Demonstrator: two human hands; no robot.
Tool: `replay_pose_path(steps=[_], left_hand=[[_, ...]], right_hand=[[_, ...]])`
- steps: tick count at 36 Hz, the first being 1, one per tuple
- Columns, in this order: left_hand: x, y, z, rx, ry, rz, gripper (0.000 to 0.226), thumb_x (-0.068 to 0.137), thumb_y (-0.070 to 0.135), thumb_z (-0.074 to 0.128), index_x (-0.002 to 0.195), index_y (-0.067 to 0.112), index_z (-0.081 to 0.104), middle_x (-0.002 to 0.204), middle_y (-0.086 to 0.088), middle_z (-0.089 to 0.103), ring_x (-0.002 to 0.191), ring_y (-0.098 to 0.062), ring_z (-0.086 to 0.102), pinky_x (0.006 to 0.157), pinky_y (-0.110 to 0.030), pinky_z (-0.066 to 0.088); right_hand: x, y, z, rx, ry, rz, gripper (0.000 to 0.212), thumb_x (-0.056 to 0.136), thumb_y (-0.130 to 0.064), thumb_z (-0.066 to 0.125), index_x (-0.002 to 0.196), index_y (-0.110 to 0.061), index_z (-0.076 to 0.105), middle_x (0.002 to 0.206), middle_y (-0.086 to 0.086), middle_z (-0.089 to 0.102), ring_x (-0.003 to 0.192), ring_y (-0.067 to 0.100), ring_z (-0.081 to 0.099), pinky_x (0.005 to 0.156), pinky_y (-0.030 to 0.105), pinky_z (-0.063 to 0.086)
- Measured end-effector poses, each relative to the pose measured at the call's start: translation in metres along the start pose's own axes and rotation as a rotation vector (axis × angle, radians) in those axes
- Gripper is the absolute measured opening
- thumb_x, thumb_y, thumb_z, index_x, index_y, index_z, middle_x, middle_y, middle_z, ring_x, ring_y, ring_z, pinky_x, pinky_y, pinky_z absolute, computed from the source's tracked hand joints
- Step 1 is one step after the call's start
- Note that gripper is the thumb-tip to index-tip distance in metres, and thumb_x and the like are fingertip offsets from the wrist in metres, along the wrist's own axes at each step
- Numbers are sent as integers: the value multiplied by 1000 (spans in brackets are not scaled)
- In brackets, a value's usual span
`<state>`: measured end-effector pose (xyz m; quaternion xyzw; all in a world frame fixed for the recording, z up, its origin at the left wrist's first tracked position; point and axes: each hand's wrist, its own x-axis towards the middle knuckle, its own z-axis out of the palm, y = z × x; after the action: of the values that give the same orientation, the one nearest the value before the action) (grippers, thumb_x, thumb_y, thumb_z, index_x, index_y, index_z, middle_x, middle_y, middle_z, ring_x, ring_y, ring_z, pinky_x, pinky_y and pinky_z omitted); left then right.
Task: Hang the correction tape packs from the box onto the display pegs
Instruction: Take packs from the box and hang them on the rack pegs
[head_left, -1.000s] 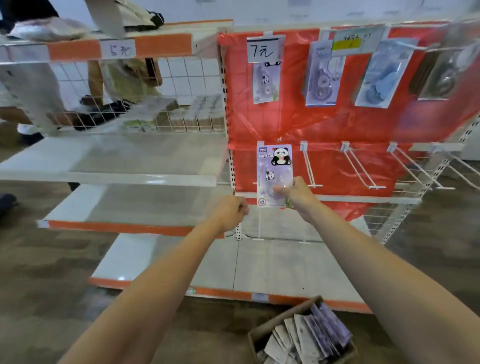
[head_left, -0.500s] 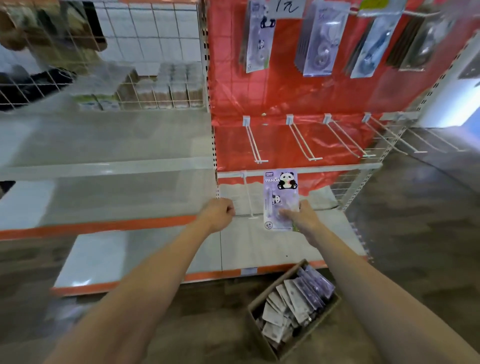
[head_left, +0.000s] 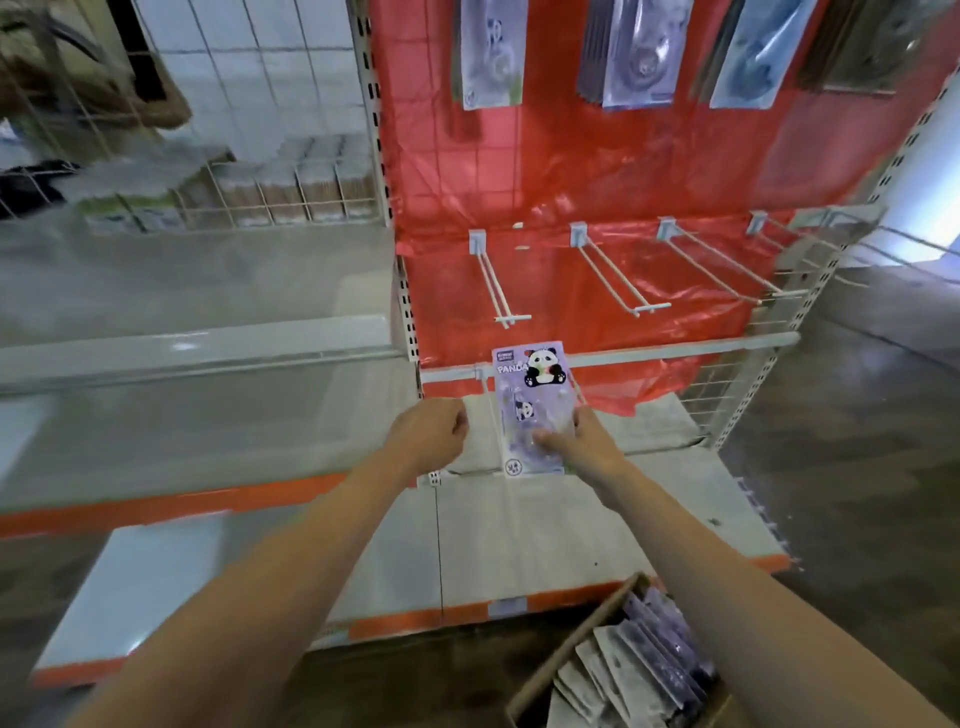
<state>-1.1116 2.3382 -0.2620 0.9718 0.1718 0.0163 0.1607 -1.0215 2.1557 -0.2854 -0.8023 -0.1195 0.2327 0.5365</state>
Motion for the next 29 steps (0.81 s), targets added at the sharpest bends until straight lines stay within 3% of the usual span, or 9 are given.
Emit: replay_pose_path(steps=[4, 7, 11, 14, 19, 22, 25, 27, 29], left_hand=[[38, -20, 34, 17, 135, 47, 16, 94, 19, 48, 96, 11, 62, 103, -14, 65, 96, -32, 59, 73, -32, 43], [57, -32, 48, 18, 222, 51, 16, 91, 19, 49, 98, 15, 64, 105, -11, 66, 95, -31, 60, 74, -32, 45], [74, -45, 71, 28, 350, 116, 12, 92, 17, 50, 85, 13, 58, 95, -11, 64, 86, -30, 59, 68, -32, 43], [84, -50, 82, -1, 430, 182, 25, 91, 13, 51, 67, 17, 45, 80, -9, 55, 80, -30, 57, 65, -32, 39], [91, -50, 87, -112, 617, 200, 22, 95, 16, 50, 101, 3, 66, 98, -16, 66, 92, -30, 60, 78, -35, 47], [90, -45, 87, -218, 717, 228, 23, 97, 20, 49, 98, 4, 66, 93, -13, 65, 84, -26, 57, 74, -33, 44], [88, -38, 88, -343, 702, 227, 28, 100, 27, 44, 98, 5, 63, 95, -13, 66, 84, -29, 62, 75, -32, 47], [88, -33, 89, -424, 669, 241, 33, 101, 29, 41, 97, 3, 60, 98, -19, 66, 90, -33, 64, 85, -40, 51], [89, -29, 89, -440, 647, 246, 34, 102, 31, 39, 90, 4, 56, 93, -19, 64, 88, -34, 64, 80, -41, 50]], right_hand=[[40, 23, 16, -2, 9, -206, 24, 87, -16, 66, 100, -10, 46, 95, 6, 52, 80, 16, 48, 66, 30, 39], [63, 30, 21, 1, 31, -325, 31, 88, -19, 66, 105, -7, 43, 88, 2, 46, 76, 13, 45, 62, 27, 34], [83, 51, 32, 20, 63, -497, 28, 88, -12, 68, 86, -19, 40, 80, -5, 47, 72, 9, 46, 56, 17, 39], [89, 62, 35, -34, 78, -626, 28, 87, -14, 69, 95, -15, 42, 82, -5, 49, 76, 12, 49, 64, 22, 42], [89, 62, 34, -54, 86, -747, 29, 90, -20, 67, 101, -12, 40, 94, -1, 55, 87, 16, 55, 82, 35, 46], [94, 58, 35, -43, 133, -787, 28, 90, -21, 66, 98, -14, 39, 90, -5, 51, 86, 15, 54, 80, 35, 46], [104, 54, 38, 1, 165, -773, 30, 92, -23, 64, 103, -13, 39, 88, -7, 49, 81, 9, 51, 71, 24, 44], [109, 53, 41, 34, 156, -754, 32, 92, -22, 64, 107, -11, 38, 91, -5, 50, 87, 14, 52, 78, 28, 45], [112, 52, 44, 54, 139, -739, 32, 92, -21, 64, 108, -10, 38, 93, -2, 50, 89, 16, 51, 77, 29, 45]])
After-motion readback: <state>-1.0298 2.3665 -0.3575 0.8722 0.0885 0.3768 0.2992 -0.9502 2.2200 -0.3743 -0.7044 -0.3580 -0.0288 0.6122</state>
